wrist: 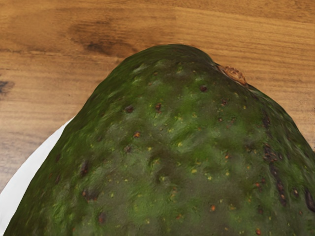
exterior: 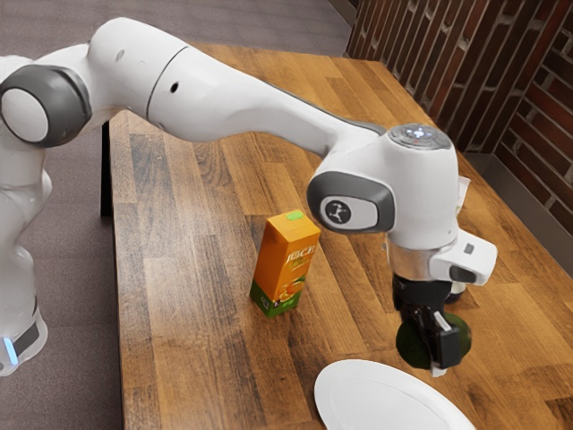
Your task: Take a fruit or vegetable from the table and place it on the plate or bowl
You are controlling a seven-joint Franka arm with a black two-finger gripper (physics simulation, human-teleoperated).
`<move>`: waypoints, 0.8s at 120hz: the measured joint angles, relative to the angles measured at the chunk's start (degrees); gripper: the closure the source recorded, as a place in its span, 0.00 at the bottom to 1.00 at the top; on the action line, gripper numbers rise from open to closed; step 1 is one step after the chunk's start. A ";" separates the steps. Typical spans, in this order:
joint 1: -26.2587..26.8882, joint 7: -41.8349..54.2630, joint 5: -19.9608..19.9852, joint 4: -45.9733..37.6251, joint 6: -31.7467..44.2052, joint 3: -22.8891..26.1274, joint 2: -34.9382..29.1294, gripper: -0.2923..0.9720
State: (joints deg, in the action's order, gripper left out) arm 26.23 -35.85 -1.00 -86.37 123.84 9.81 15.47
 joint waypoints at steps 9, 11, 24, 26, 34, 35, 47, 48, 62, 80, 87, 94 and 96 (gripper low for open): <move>0.47 -1.62 0.99 0.03 1.62 -0.01 2.15 0.52; 0.65 -1.98 1.16 0.03 1.98 -0.01 2.43 0.52; 1.11 -4.14 1.85 0.03 4.15 -0.02 3.78 0.52; 1.13 -4.44 1.92 0.02 4.47 -0.02 4.06 0.52; 1.16 -5.61 2.22 -0.02 5.66 -0.02 5.13 0.52; 1.16 -5.75 2.30 -0.03 5.79 -0.02 5.22 0.52; 1.19 -7.28 3.01 -0.04 7.02 -0.03 5.45 0.50; 1.24 -7.38 3.06 -0.04 7.10 -0.03 5.45 0.49; 2.34 -8.04 3.69 -0.12 7.98 -0.90 5.04 0.36; 2.41 -7.50 4.23 -0.31 8.57 -3.37 4.95 0.28; 2.41 -7.26 4.38 -0.33 8.71 -3.68 4.96 0.27; 2.45 -7.05 4.45 -0.45 8.83 -3.78 4.96 0.25; 2.46 -6.99 4.45 -0.49 8.86 -3.80 4.97 0.25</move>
State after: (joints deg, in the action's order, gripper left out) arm 28.69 -42.84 3.45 -86.86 132.70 6.01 20.43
